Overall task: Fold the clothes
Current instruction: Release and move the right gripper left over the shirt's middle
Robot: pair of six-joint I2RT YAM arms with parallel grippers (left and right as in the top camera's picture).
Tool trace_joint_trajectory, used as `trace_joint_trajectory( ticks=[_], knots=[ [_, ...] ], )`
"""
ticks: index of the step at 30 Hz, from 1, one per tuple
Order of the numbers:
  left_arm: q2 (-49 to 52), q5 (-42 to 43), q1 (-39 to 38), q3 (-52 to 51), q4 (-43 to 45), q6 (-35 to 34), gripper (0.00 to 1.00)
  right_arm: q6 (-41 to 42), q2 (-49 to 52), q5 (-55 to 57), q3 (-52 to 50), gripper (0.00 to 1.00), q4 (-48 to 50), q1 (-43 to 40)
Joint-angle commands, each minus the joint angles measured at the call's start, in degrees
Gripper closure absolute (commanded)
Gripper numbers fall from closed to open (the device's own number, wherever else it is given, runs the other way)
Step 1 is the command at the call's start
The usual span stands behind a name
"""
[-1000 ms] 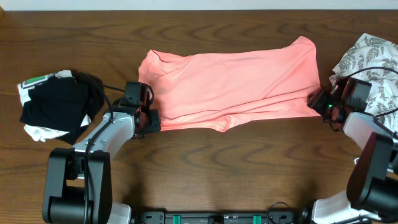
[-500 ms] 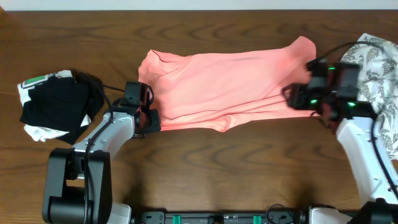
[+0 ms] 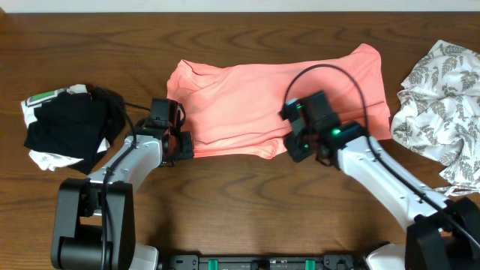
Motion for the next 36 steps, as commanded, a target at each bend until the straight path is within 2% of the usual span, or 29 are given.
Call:
trace_joint_trajectory(
  ticks=[1,7,16,22,24,26,32,36],
  knots=[
    [5.44,-2.19,0.48,-5.16,-2.10,-0.76,0.58,3.67,1.09,7.82,-0.52,0.56,1.01,4.00],
    [5.44,-2.19,0.48,-5.16,-1.86,-0.76,0.58,10.60,3.91,11.30,-0.52,0.56,2.95,8.04],
    [5.44,-2.19,0.48,-5.16,-1.88,-0.76,0.58,13.40,7.39,13.38,-0.52,0.57,4.42,10.64],
    [5.44,-2.19,0.48,-5.16,-1.86,-0.76,0.58,14.58,7.39,14.75,-0.52,0.67,6.01,10.67],
    [5.44,-2.16,0.48,-5.16,-1.88,-0.76,0.58,15.23,7.39,15.41,-0.52,0.66,6.05,10.67],
    [5.44,-2.16,0.48,-5.16,-1.90,-0.76,0.46,15.72,7.43,15.39,-0.52,0.67,6.03,10.67],
    [5.44,-2.16,0.48,-5.16,-1.88,-0.76,0.45,16.24,7.52,15.37,-0.52,0.73,6.10,10.69],
    [5.44,-2.19,0.48,-5.16,-1.88,-0.76,0.45,17.07,7.80,14.93,-0.52,0.73,6.38,11.02]
  ],
)
